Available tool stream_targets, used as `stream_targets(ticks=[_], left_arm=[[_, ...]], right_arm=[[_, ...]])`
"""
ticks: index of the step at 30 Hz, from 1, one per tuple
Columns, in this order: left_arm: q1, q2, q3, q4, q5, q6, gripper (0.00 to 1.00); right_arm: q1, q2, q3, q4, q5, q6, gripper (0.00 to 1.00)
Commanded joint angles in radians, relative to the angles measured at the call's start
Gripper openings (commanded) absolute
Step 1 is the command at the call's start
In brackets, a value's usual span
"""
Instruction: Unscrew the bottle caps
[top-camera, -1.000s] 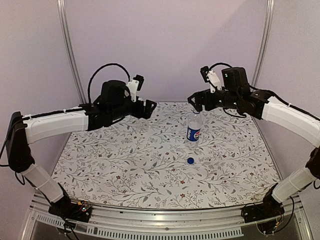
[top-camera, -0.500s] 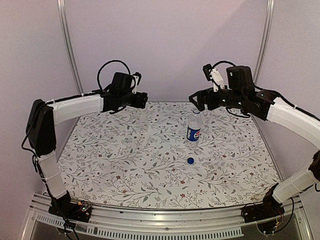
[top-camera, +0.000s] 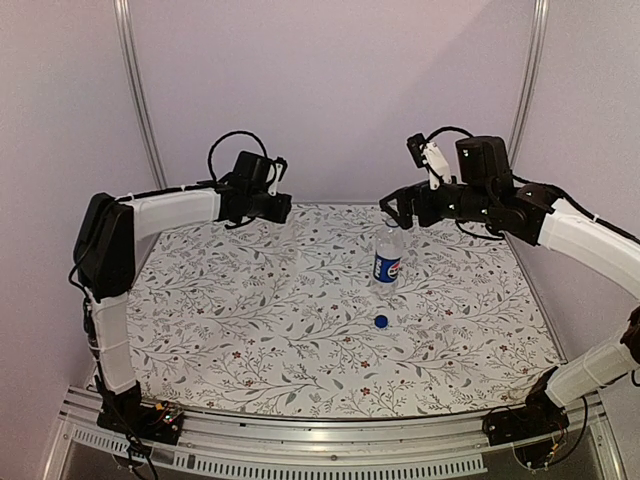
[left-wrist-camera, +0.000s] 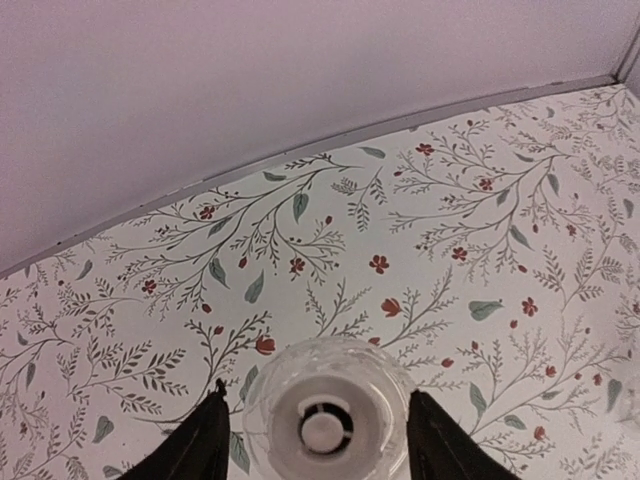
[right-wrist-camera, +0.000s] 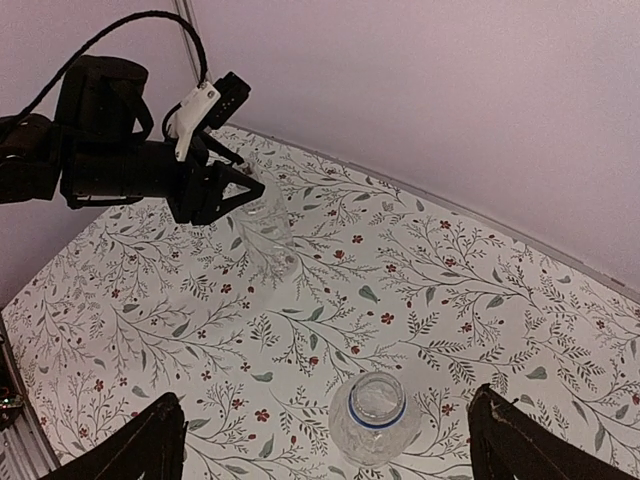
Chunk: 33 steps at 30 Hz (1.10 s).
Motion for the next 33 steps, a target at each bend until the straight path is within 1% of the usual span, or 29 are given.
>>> stream_targets(ticks=[1,8,13,16,19,25,31,32,33], left_arm=[[0.017,0.019,0.033,0.017,0.043,0.016,0.54],[0.031,0.014,0.029,0.027,0.072,0.032,0.37],[0.041,-0.040,0.004,0.041,0.097,0.044,0.24],[0.043,-0.099,-0.013,0.040,0.126,0.034,0.20],[0.041,-0.196,-0.061,0.037,0.181,0.000,0.18],[0.032,-0.401,-0.184,0.023,0.366,-0.016,0.19],[0.009,-0.569,-0.233,-0.014,0.664,0.018,0.19],[-0.010,-0.626,-0.239,-0.025,0.750,0.037,0.18],[-0.019,-0.644,-0.244,-0.027,0.782,0.040,0.18]], right_arm=[[0.009,-0.003,-0.006,-0.016,-0.013,-0.008,0.97],[0.013,-0.015,-0.005,-0.024,-0.009,-0.015,0.97],[0.015,-0.029,-0.006,-0.022,-0.019,-0.034,0.98],[0.017,-0.028,0.003,-0.023,-0.026,-0.040,0.98],[0.018,-0.029,0.009,-0.017,-0.066,-0.040,0.98],[0.036,-0.041,0.025,0.006,-0.162,-0.078,0.98],[0.062,-0.033,0.048,0.027,-0.306,-0.138,0.99],[0.072,-0.026,0.051,0.046,-0.375,-0.153,0.99],[0.075,-0.023,0.051,0.053,-0.401,-0.162,0.99]])
